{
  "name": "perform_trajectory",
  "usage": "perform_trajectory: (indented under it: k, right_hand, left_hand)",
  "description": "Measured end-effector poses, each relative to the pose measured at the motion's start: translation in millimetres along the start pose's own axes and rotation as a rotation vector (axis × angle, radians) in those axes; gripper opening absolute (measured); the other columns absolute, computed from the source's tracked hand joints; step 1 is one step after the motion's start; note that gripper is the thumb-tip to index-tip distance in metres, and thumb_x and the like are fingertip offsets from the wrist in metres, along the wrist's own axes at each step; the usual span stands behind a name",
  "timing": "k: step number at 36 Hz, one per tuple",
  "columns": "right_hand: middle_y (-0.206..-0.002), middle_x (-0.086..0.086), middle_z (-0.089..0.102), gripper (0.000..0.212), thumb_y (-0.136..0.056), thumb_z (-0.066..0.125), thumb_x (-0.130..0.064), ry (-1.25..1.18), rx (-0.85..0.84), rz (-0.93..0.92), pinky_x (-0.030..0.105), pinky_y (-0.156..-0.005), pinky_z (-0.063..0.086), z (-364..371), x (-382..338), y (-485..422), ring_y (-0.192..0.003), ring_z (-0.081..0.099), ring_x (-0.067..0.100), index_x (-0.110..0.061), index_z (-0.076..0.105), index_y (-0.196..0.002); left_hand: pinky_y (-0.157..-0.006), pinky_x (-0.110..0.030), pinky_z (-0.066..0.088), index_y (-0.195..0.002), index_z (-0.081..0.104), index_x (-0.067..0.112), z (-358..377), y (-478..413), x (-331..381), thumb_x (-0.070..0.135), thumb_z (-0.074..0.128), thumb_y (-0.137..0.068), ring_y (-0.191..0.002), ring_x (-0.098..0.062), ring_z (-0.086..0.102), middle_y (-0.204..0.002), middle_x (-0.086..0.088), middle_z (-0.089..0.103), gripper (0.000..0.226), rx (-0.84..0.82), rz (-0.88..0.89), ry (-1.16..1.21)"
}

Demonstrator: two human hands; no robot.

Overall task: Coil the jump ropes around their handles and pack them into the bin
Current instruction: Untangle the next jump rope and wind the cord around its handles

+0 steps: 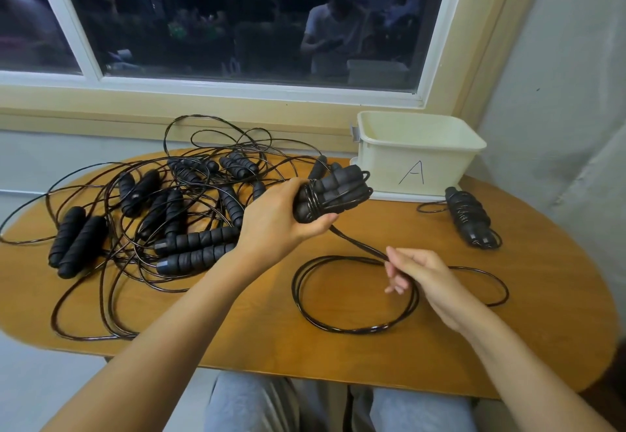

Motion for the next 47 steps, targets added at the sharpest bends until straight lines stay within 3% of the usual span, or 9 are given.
perform_trajectory:
  k: [4, 10, 18, 24, 30, 36, 39, 44, 47]
  right_hand:
    - [-0.055, -0.001, 0.044, 0.042, -0.092, 0.063, -0.049, -0.146, -0.141, 0.065, 0.035, -0.08, 0.055, -7.5, 3.1, -1.8, -0.056, 0.049, 0.015, -0.019, 0.06, -0.062]
    - [-0.048, -0.003, 0.036, 0.053, -0.062, 0.083, -0.06, -0.291, -0.174, 0.11, 0.031, -0.071, 0.053, -28.1, 7.6, -7.3, -0.05, 0.041, 0.016, -0.018, 0.052, -0.052]
    - [-0.048, -0.008, 0.034, 0.045, -0.067, 0.083, -0.055, -0.267, -0.165, 0.188, 0.024, -0.056, 0.048, -43.2, 5.0, -23.3, -0.044, 0.036, 0.009, -0.019, 0.058, -0.06]
    - [-0.048, -0.01, 0.032, 0.032, -0.086, 0.064, -0.044, 0.04, 0.034, 0.329, 0.018, -0.043, 0.028, -58.9, -7.1, -59.3, -0.042, 0.024, 0.007, -0.015, 0.057, -0.074]
    - [-0.043, -0.012, 0.037, 0.034, -0.096, 0.06, -0.039, 0.299, 0.138, 0.204, 0.022, -0.051, 0.033, -44.2, -56.4, -82.4, -0.048, 0.033, 0.008, -0.007, 0.067, -0.089]
    - [-0.071, -0.017, 0.062, 0.034, -0.098, 0.057, -0.037, 0.523, 0.12, -0.055, 0.019, -0.065, 0.038, 8.3, -104.7, -51.5, -0.071, 0.054, -0.006, -0.015, 0.073, -0.078]
    - [-0.055, -0.016, 0.057, 0.03, -0.099, 0.055, -0.033, 0.618, 0.096, -0.094, 0.011, -0.059, 0.037, 22.9, -103.4, -33.2, -0.057, 0.052, -0.004, -0.016, 0.076, -0.085]
    - [-0.053, -0.009, 0.058, 0.03, -0.1, 0.049, -0.035, 0.742, 0.112, -0.197, 0.041, -0.075, 0.055, 34.1, -88.0, -12.2, -0.055, 0.059, 0.011, -0.04, 0.065, -0.074]
    - [-0.061, -0.005, 0.061, 0.028, -0.1, 0.046, -0.037, 0.843, 0.13, -0.242, 0.042, -0.065, 0.052, 40.2, -79.1, -1.9, -0.057, 0.058, 0.013, -0.036, 0.07, -0.087]
  left_hand:
    - [-0.065, -0.008, 0.032, -0.114, 0.06, 0.027, -0.2, -0.6, -2.0, 0.076, 0.047, -0.073, -0.083, 0.004, 0.047, -0.084, 0.026, 0.051, 0.065, 0.005, 0.012, 0.013]
    - [-0.065, -0.008, 0.031, -0.111, 0.057, 0.03, -6.2, -2.6, -7.7, 0.075, 0.049, -0.073, -0.08, 0.005, 0.049, -0.084, 0.031, 0.05, 0.059, 0.03, 0.01, 0.061]
    - [-0.074, -0.002, 0.034, -0.116, 0.06, 0.023, -12.0, -1.0, -10.2, 0.069, 0.054, -0.076, -0.09, 0.005, 0.047, -0.094, 0.02, 0.056, 0.061, 0.034, 0.111, 0.1]
    - [-0.077, -0.032, 0.049, -0.119, 0.06, 0.02, 3.9, 8.2, 16.3, 0.067, 0.061, -0.077, -0.091, -0.012, 0.058, -0.098, 0.006, 0.064, 0.063, -0.051, 0.406, -0.044]
    - [-0.077, -0.033, 0.048, -0.114, 0.065, 0.012, 33.1, 28.8, 42.6, 0.067, 0.055, -0.082, -0.089, -0.02, 0.061, -0.096, 0.0, 0.065, 0.064, -0.066, 0.619, -0.367]
    - [-0.067, -0.033, 0.048, -0.103, 0.066, 0.012, 40.2, 27.0, 26.5, 0.063, 0.073, -0.07, -0.081, -0.022, 0.063, -0.088, -0.001, 0.066, 0.061, -0.038, 0.432, -0.52]
    - [-0.063, -0.033, 0.047, -0.098, 0.067, 0.012, 31.8, 20.7, 14.0, 0.067, 0.066, -0.07, -0.077, -0.023, 0.063, -0.083, -0.001, 0.065, 0.062, 0.006, 0.328, -0.544]
    - [-0.062, -0.033, 0.048, -0.1, 0.067, 0.013, 24.0, 13.9, 2.5, 0.076, 0.049, -0.073, -0.077, -0.025, 0.063, -0.084, -0.002, 0.066, 0.071, 0.034, 0.215, -0.546]
    - [-0.06, -0.035, 0.049, -0.102, 0.067, 0.011, 20.8, 12.5, -2.1, 0.081, 0.049, -0.069, -0.078, -0.027, 0.064, -0.085, -0.004, 0.066, 0.08, 0.027, 0.14, -0.528]
Point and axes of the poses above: each hand's wrist, its own y-axis away from the middle knuckle, its own z-axis out of the palm, x = y × z, the point moved 6 cm from there along -y, towards the middle knuckle
